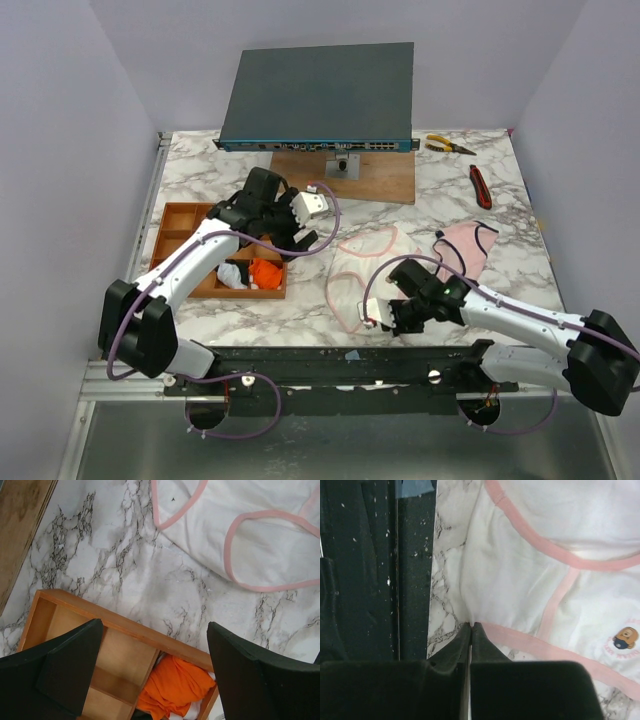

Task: Roll the underwear
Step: Fold the underwear at the center of the board.

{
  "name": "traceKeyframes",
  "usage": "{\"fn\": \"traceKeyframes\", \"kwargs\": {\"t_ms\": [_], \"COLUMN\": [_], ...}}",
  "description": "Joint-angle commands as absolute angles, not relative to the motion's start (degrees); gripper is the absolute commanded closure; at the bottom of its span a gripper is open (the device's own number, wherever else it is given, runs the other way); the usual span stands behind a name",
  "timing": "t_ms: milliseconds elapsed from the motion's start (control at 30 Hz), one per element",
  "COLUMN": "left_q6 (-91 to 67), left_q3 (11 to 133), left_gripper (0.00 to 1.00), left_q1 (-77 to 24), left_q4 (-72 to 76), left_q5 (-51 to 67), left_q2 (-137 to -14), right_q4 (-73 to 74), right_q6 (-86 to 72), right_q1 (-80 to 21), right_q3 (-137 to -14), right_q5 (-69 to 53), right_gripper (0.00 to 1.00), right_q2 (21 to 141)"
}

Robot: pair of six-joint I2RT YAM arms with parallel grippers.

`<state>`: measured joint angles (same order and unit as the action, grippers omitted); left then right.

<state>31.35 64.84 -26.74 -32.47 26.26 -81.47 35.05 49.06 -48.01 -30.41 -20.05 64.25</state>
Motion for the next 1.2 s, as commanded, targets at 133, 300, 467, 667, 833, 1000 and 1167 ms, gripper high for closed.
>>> {"fn": "traceKeyframes", "kwargs": {"t_ms": [133,300,467,667,833,1000,1167], "left_q6": [32.3,34.2,35.3,34.0,30.6,30.1,27.1], "left_q3": [58.2,49.2,41.9,42.2,43.3,43.9,45.2], "left_gripper": [0.13,0.12,0.14,0.17,0.19,0.19,0.21], "left_q1": [-27.2,-31.0,-35.1,-40.7,-42.8,-45.8,-47.9], "left_q4": [-28.5,-21.4,-15.2,-13.7,-10.2,-7.9,-7.5], "left_q5": [27.0,28.0,28.3,27.9,30.8,32.0,34.9], "left_q2": [-75.6,-69.2,-65.1,-68.3,-71.8,-74.8,-77.4], "right_q4": [37.0,36.3,34.3,34.1,35.3,34.2,34.2], "right_q6": [42.5,38.1,34.8,33.5,33.5,32.3,31.9], "right_q1": [-48.3,-46.9,-43.9,-35.7,-30.3,-29.9,-29.0], "right_q3": [-37.2,-38.7,-38.6,-42.2,-45.3,-45.9,-46.1], "right_q5": [-19.1,-19.6,-21.0,-25.4,-29.7,-29.3,-29.1], "right_gripper": [0.99,0.99,0.99,0.99,0.99,0.99,0.99], "right_q2": [61.0,62.6,64.9,69.0,72.9,74.8,75.3]}}
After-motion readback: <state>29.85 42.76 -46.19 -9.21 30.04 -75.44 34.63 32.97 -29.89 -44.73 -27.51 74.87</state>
